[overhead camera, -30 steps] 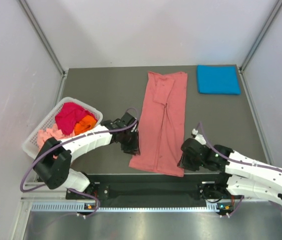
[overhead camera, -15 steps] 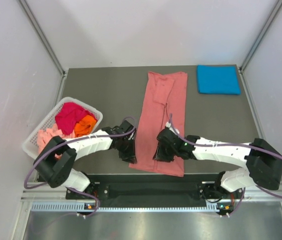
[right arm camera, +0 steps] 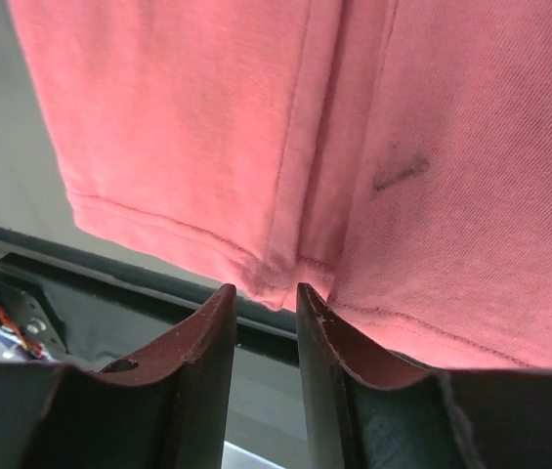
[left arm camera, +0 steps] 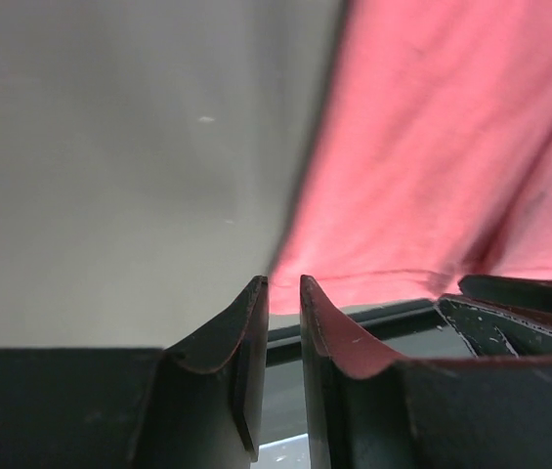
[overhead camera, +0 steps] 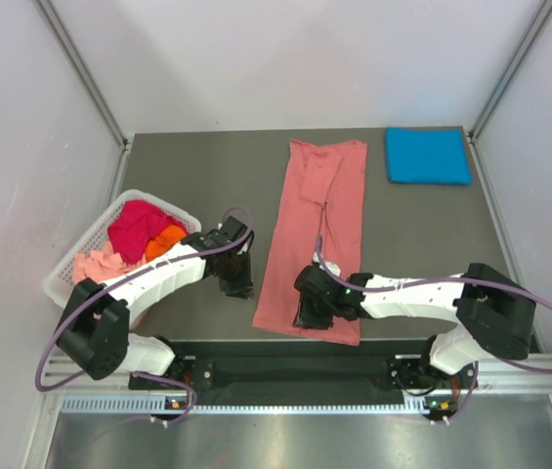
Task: Fold and stack the t-shirts
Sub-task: Fold the tshirt
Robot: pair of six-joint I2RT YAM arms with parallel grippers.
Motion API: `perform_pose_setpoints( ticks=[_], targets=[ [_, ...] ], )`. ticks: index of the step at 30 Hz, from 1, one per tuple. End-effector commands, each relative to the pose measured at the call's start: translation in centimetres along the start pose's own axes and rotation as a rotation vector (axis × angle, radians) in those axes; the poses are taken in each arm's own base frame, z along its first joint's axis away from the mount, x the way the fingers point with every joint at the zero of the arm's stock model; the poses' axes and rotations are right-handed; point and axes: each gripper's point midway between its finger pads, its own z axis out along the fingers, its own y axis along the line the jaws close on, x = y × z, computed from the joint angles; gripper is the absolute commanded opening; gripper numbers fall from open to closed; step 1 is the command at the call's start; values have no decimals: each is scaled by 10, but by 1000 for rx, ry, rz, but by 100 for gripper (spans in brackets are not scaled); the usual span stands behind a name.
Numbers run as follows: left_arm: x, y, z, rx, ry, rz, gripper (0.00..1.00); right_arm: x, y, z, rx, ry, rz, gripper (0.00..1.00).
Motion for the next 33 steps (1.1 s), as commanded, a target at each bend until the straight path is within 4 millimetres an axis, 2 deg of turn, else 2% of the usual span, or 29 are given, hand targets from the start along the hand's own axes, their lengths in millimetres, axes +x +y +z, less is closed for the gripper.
perform_pose_setpoints(
  ticks=[1, 7, 10, 11, 14, 20, 26, 27, 28, 33],
  targets=[
    [-10, 11, -13, -22, -38, 13, 25, 1, 8, 4, 0, -11, -2, 32],
    [-10, 10, -10, -7, -27, 9, 25, 5, 7, 9, 7, -8, 5, 29],
    [-8, 11, -7, -5, -20, 6, 25, 4, 8, 8, -2, -15, 1, 20],
    [-6, 12, -5, -6, -15, 4, 25, 3, 8, 7, -8, -19, -1, 11],
    [-4, 12, -4, 1, -9, 5, 25, 2, 10, -1, -17, -30, -4, 0],
    [-1, 2, -1, 56, 9, 7, 25, 0, 2, -13, -15, -52, 1, 0],
    [12, -19, 4, 188, 65, 4, 25, 9, -12, -5, 10, -27, 7, 0],
    [11, -31, 3, 254, 65, 10, 25, 11, -15, -3, 17, -23, 7, 0],
    [19, -33, 6, 272, 84, 3, 25, 11, -19, -1, 31, -23, 3, 0],
    [28, -37, 18, 284, 92, 3, 25, 9, -21, 0, 38, -41, -8, 0]
  ],
)
